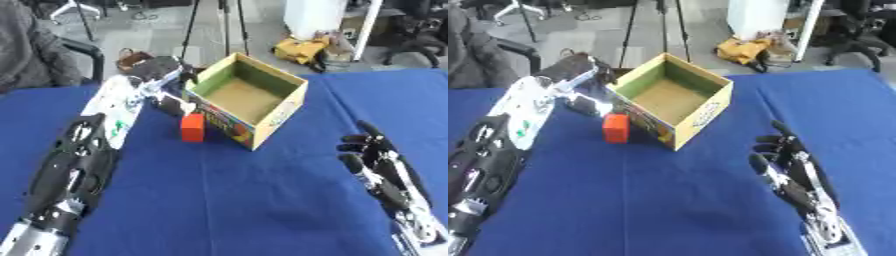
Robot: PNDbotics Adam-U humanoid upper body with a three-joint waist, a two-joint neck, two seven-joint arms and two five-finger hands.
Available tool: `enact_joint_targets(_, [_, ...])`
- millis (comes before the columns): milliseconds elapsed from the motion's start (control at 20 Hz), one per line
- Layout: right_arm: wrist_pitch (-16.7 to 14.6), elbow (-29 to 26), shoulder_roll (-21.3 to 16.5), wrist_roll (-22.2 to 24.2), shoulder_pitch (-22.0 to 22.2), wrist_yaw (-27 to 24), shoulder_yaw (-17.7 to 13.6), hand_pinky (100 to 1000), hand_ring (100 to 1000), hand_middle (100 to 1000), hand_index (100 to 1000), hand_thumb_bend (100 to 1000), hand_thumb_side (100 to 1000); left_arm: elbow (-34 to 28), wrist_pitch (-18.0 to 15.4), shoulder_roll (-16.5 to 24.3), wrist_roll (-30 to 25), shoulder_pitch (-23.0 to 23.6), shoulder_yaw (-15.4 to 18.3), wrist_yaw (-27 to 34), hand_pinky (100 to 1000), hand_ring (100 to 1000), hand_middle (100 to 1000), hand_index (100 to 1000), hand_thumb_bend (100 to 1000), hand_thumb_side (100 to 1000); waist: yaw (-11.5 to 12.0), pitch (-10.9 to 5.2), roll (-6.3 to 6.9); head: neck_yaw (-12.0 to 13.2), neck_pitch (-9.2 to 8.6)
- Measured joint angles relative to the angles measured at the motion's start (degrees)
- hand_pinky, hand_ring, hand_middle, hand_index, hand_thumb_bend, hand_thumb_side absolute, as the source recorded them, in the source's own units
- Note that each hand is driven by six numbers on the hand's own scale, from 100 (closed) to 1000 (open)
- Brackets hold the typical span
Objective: Pick up objects on the table and place them in the box.
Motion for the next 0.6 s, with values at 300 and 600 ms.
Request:
enact_joint_targets(300, [0.0,0.1,0.0,0.0,0.0,0.0,0.0,671,719,704,1000,628,546,6.6,0.3,-0.8,2.3,-0.3,0.3,-4.1,819,834,850,849,551,533,-0.6,0.03,0.01,0.0,0.00])
enact_joint_targets(600, [-0.1,0.2,0.0,0.2,0.0,0.0,0.0,671,719,704,1000,627,547,11.5,0.5,-2.1,7.7,-0.7,1.1,-6.6,832,860,887,857,530,544,-1.1,0.40,0.11,0.2,-0.02])
